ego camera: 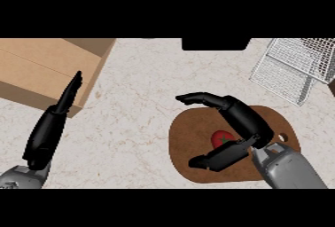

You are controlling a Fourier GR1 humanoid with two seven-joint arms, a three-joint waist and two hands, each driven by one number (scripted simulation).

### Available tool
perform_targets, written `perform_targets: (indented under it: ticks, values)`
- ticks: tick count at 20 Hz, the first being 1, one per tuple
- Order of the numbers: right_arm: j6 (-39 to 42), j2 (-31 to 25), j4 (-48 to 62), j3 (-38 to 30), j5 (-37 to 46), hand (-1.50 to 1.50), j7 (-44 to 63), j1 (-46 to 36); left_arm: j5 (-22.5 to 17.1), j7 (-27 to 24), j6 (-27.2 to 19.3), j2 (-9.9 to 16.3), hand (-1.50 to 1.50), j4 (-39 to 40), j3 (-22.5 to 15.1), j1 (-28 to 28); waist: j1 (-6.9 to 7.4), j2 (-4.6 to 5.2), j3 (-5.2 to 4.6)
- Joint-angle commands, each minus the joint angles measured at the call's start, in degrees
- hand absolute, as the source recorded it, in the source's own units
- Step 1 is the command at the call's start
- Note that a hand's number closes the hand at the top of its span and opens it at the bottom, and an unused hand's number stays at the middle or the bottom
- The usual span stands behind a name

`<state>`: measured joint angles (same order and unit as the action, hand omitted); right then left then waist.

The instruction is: Pick the tomato from the cutting board and place it in the tiered basket

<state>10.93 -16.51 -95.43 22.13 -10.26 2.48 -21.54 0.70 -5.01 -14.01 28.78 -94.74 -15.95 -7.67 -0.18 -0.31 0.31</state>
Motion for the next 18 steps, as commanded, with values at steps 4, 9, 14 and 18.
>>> perform_targets:
  ticks: [4,9,14,18]
  values:
    - [10.53,-15.79,-6.07,3.75,6.94,-1.50,17.63,-7.88,-0.18,1.78,1.02,0.46,0.00,1.25,0.20,1.41,-0.43,-0.56,-0.62]
    - [19.89,-25.97,-13.00,4.99,9.52,-1.50,27.59,-12.95,0.59,2.77,-0.17,-1.29,0.00,1.86,-0.35,1.45,-1.58,-0.53,-0.60]
    - [22.61,-26.69,-22.91,7.04,7.26,-1.50,45.54,-15.02,0.00,1.66,1.84,0.63,0.00,-0.12,1.19,2.93,-0.73,-0.40,-0.52]
    - [20.38,-20.04,-26.77,10.86,10.37,-1.50,55.36,-13.63,3.00,3.16,0.50,-2.73,0.00,-1.15,-0.82,2.75,0.00,0.03,-0.37]
